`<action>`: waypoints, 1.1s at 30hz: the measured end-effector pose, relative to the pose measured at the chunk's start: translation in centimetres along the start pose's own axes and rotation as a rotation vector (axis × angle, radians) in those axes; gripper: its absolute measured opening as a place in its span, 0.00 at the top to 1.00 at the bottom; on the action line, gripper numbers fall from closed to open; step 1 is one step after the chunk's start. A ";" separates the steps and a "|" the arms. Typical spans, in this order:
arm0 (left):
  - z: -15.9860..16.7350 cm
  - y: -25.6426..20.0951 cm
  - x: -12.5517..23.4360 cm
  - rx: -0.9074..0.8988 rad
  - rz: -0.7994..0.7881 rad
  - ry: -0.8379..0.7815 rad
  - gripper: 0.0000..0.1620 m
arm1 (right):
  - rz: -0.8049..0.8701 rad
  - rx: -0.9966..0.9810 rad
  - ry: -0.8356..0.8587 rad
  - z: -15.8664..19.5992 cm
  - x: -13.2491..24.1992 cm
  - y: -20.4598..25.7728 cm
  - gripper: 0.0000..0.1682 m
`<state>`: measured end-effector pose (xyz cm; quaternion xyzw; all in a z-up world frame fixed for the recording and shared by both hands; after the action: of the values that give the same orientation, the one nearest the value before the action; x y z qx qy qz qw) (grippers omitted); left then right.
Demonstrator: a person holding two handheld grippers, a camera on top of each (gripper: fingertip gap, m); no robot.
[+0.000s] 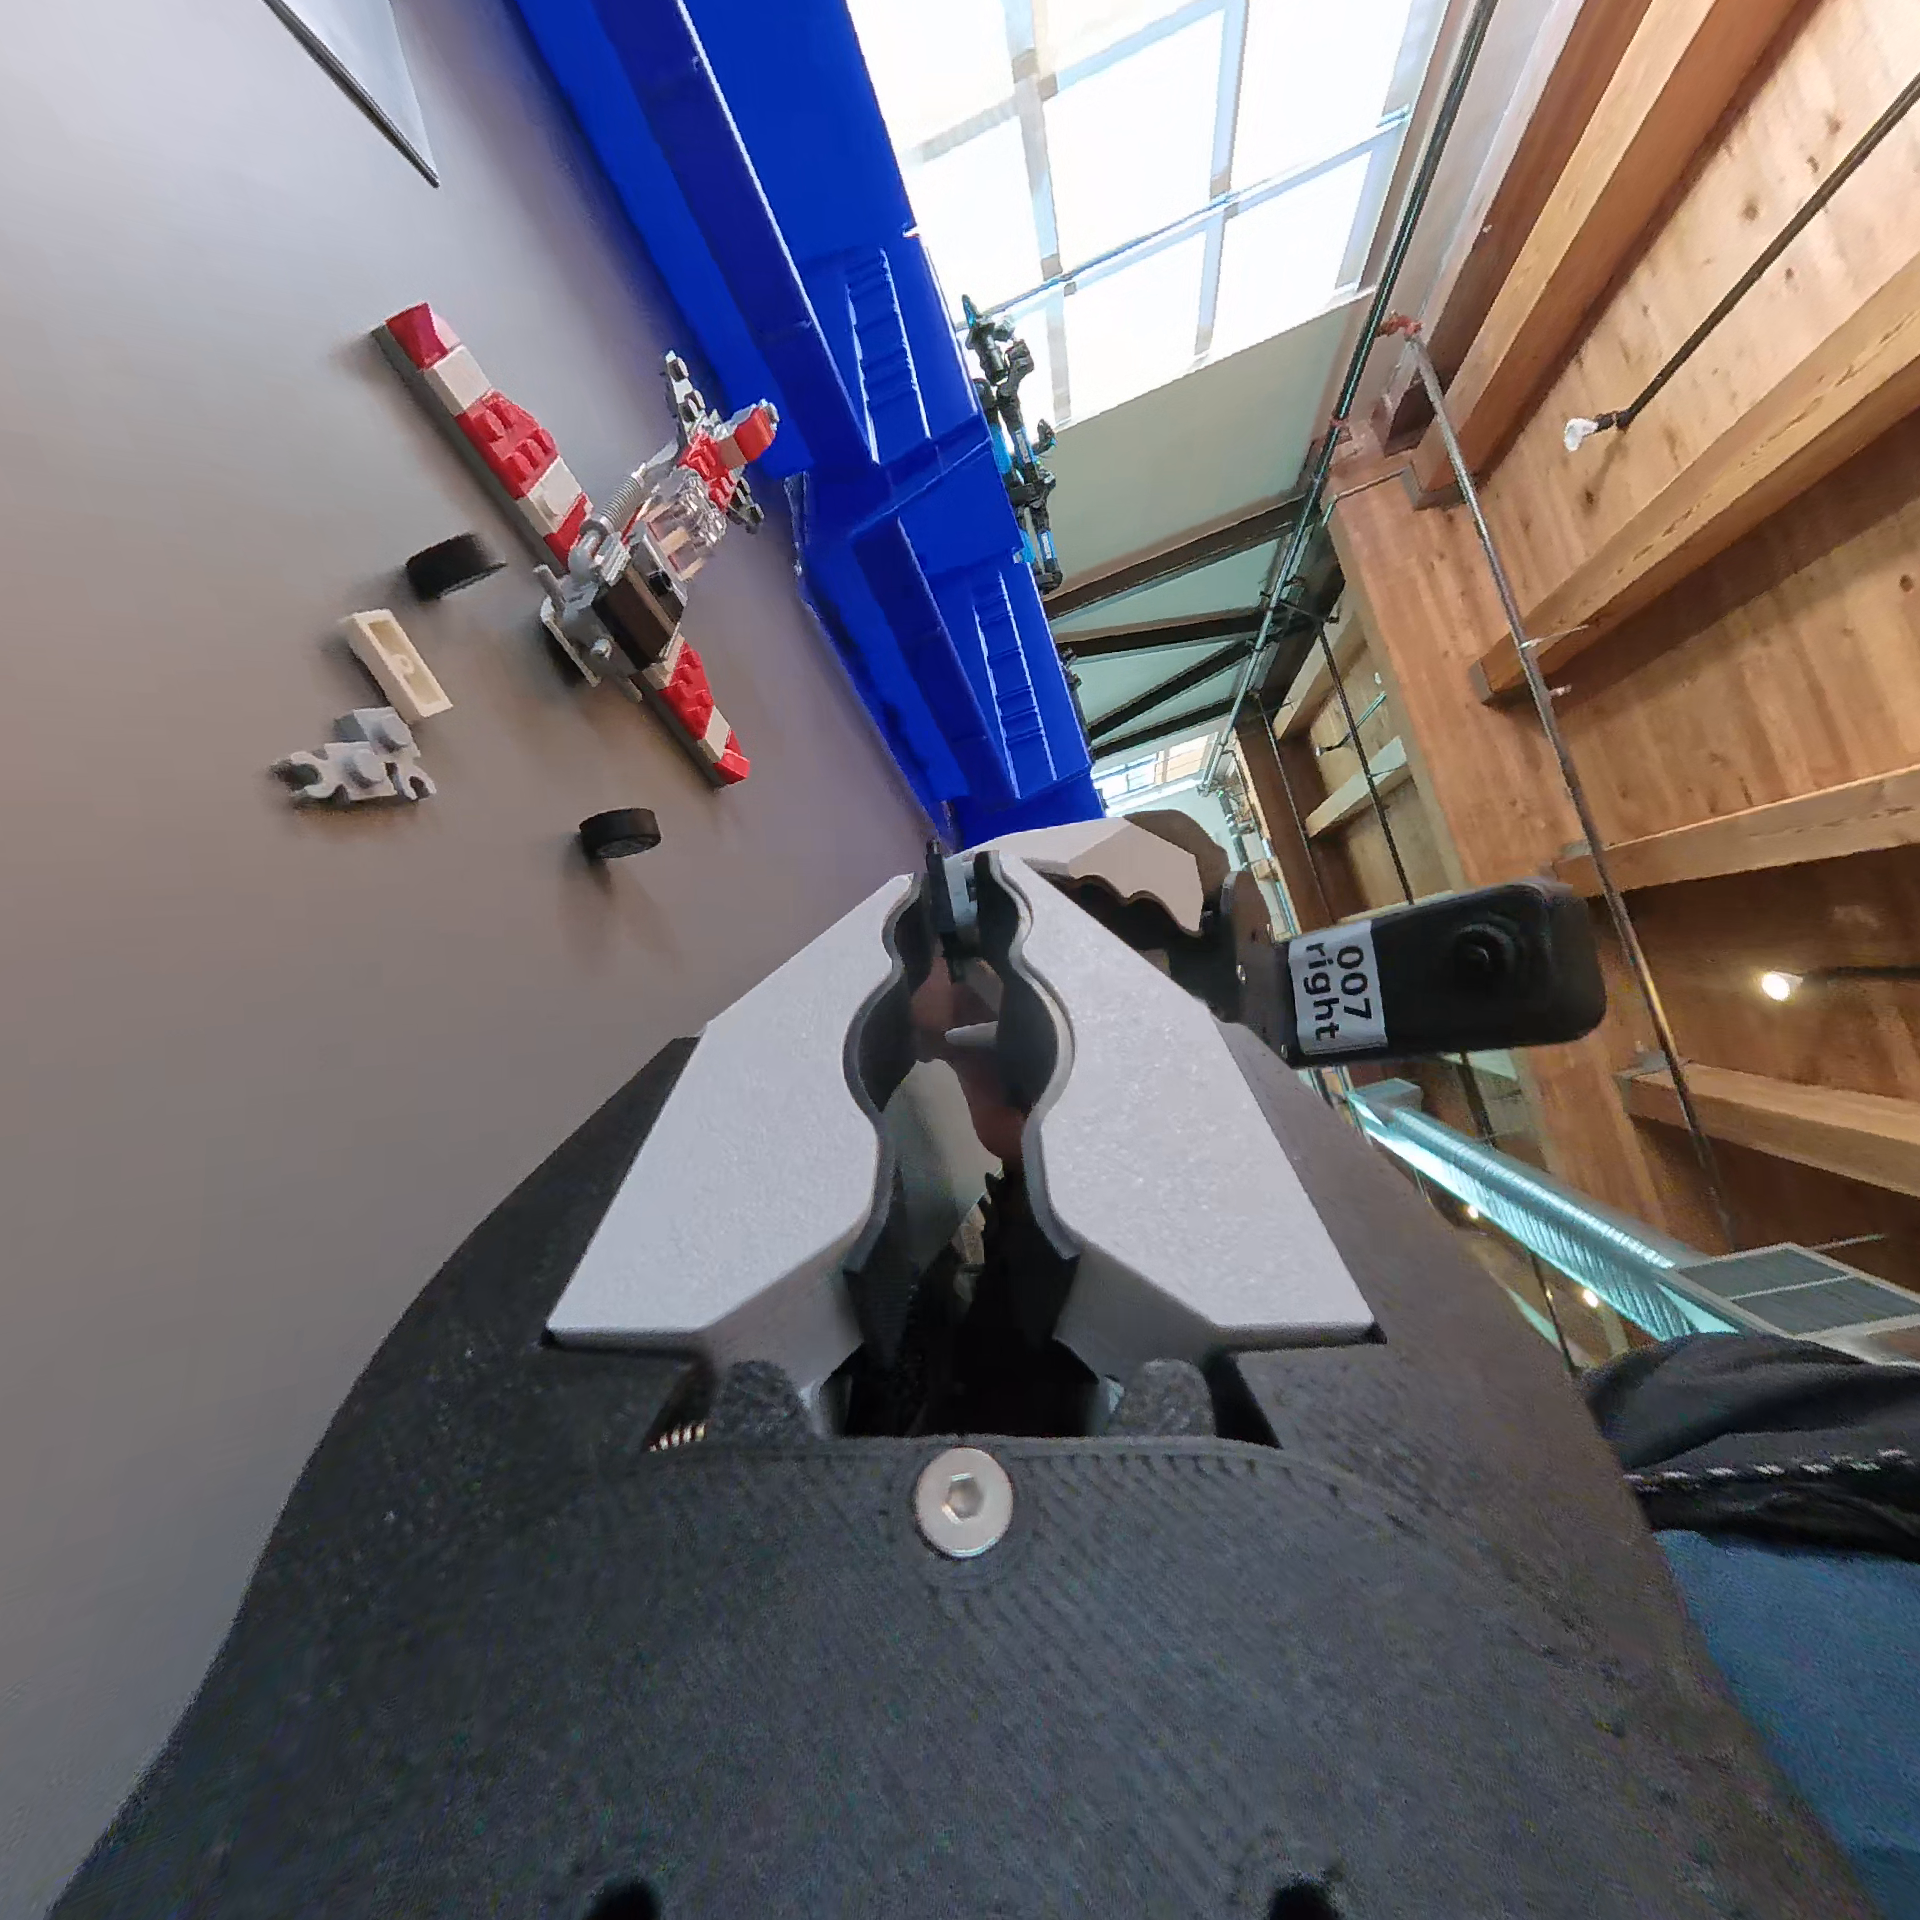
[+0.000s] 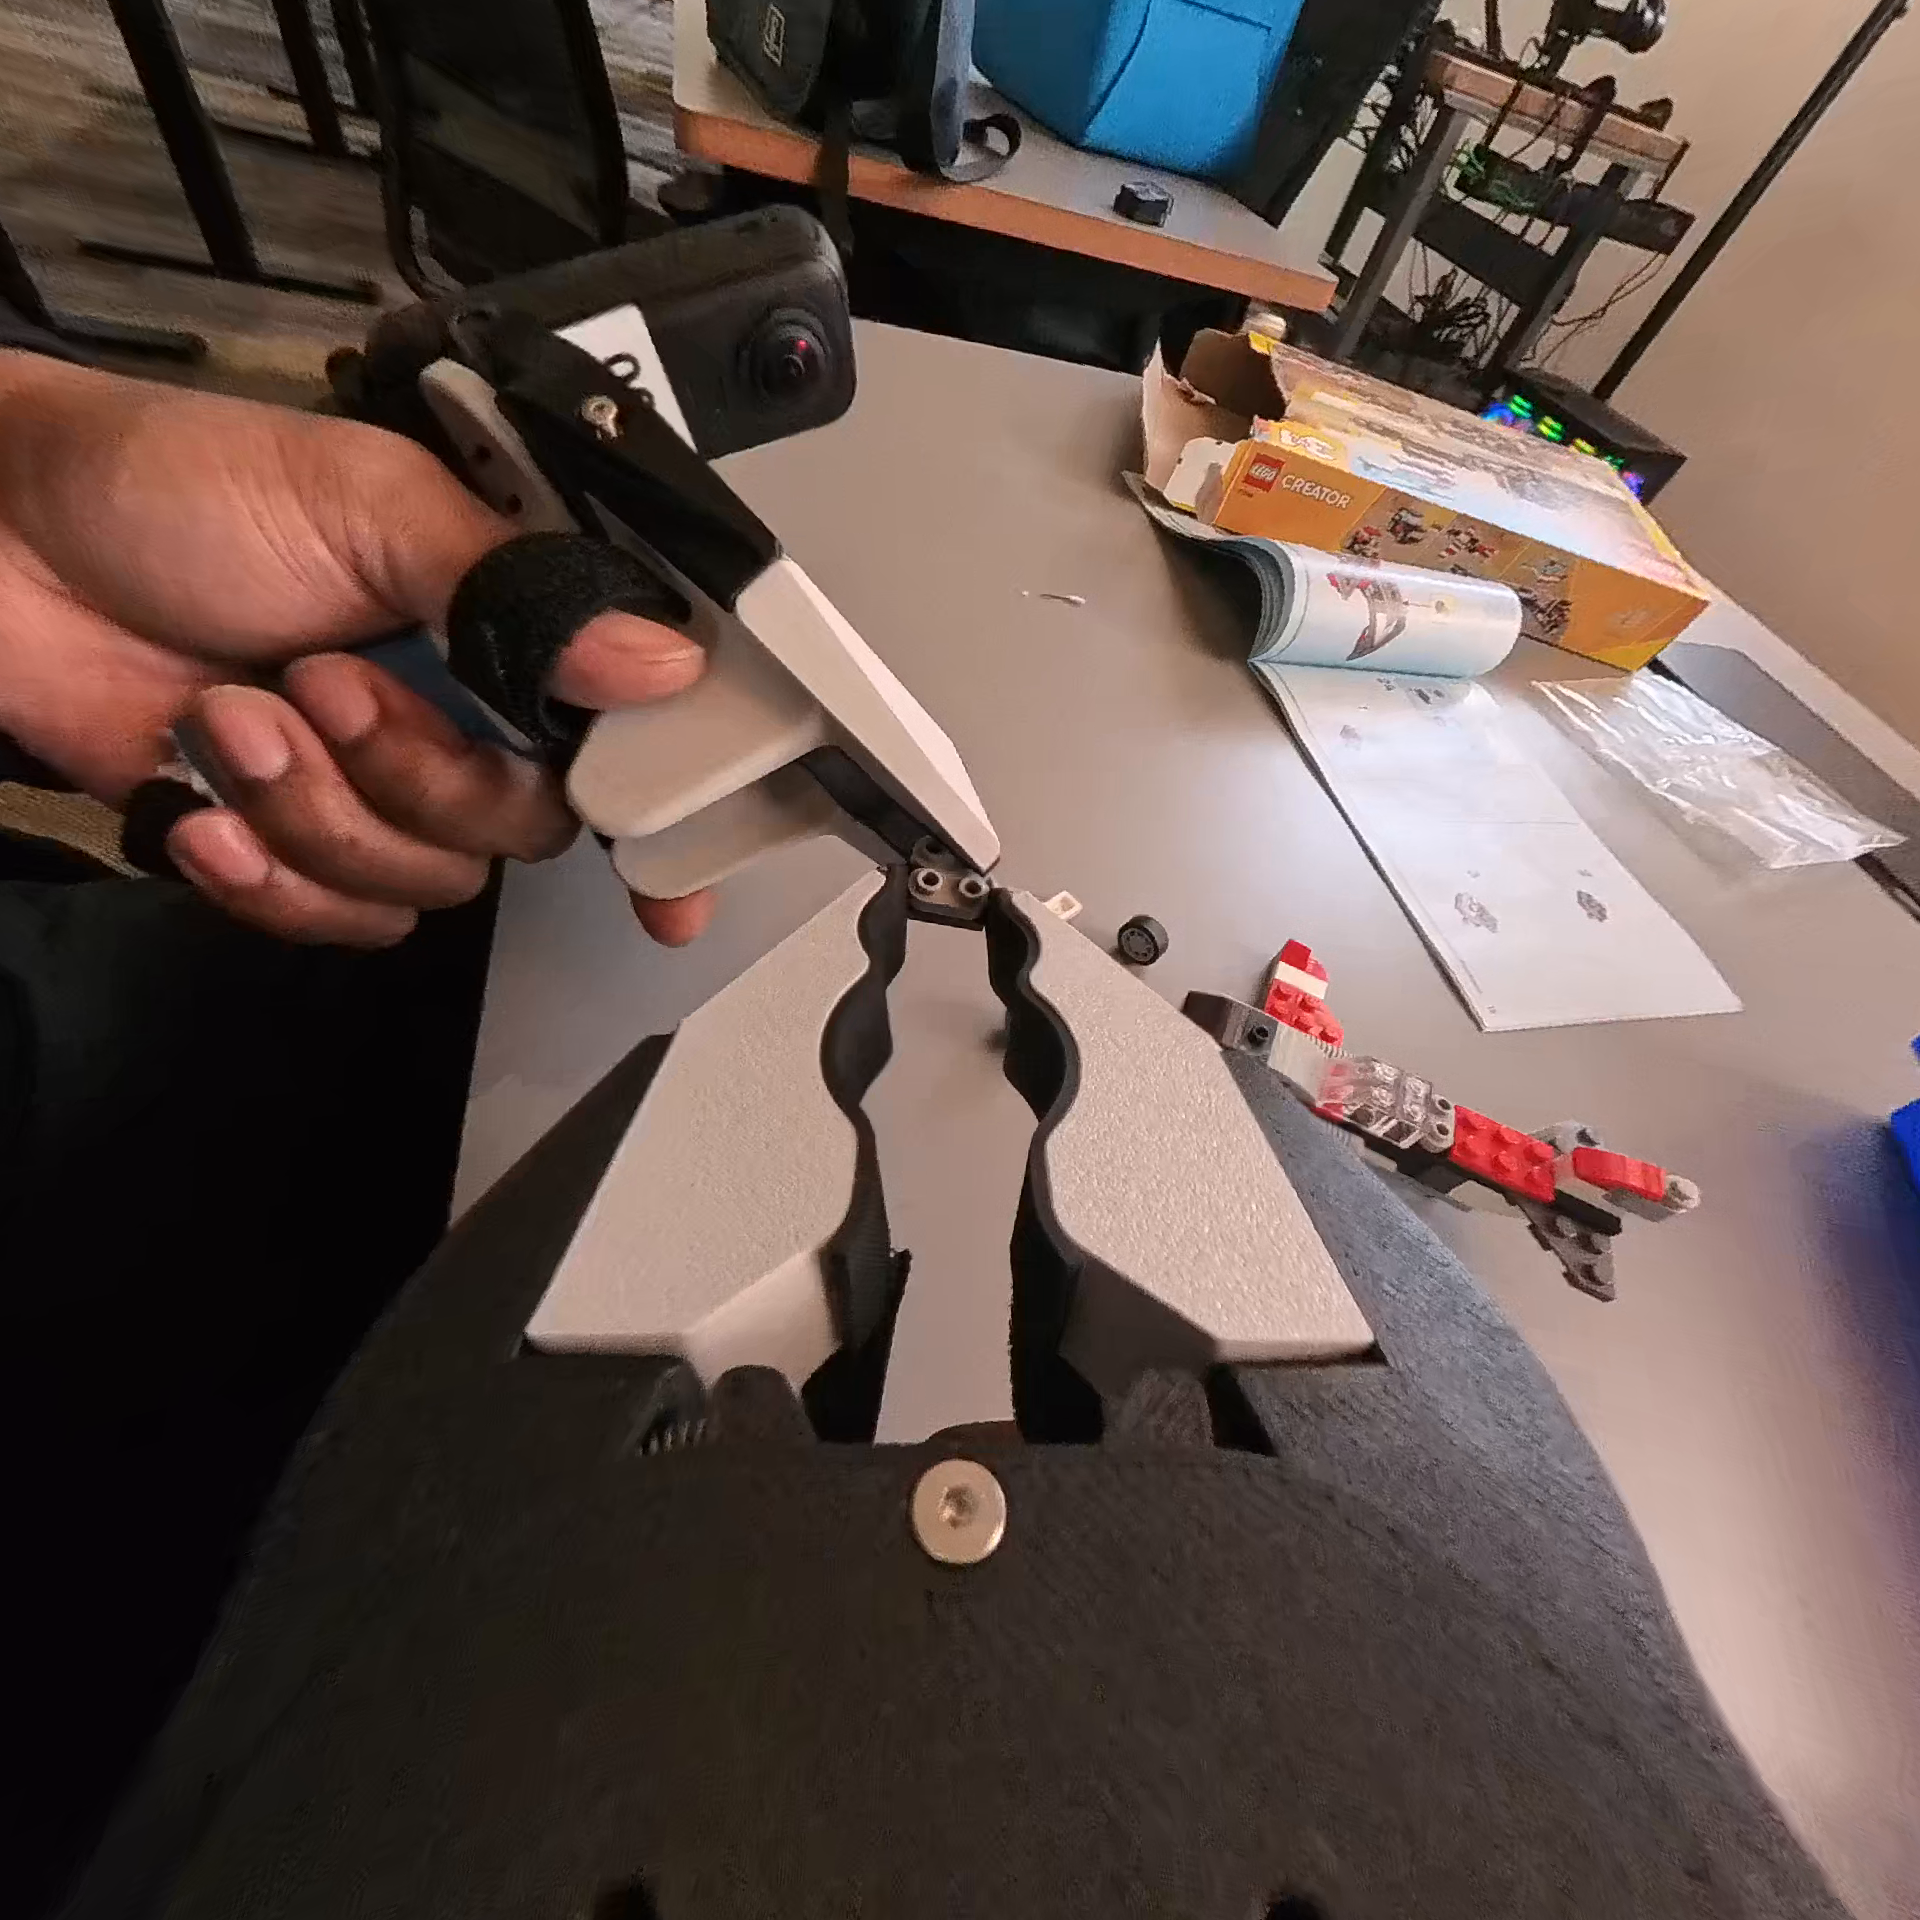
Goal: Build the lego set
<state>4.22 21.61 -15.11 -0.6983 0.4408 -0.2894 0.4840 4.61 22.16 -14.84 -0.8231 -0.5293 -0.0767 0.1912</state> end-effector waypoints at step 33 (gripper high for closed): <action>0.3 0.4 -0.3 -0.258 -0.119 0.055 0.93 | -0.161 -0.201 -0.021 0.6 0.2 -0.2 0.90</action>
<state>4.21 22.00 -15.57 -0.7715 0.4453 -0.2774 0.3598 4.46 22.65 -15.29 -0.7938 -0.5852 -0.1356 0.0954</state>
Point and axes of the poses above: each gripper's, where its closed fingertips meet, x back along the fingers, z out of its underside, y = z × x across the jaws, the point moved 1 cm from there along x, back along the fingers, and after that the axes turned 2 degrees about z, right-handed, at the moved point
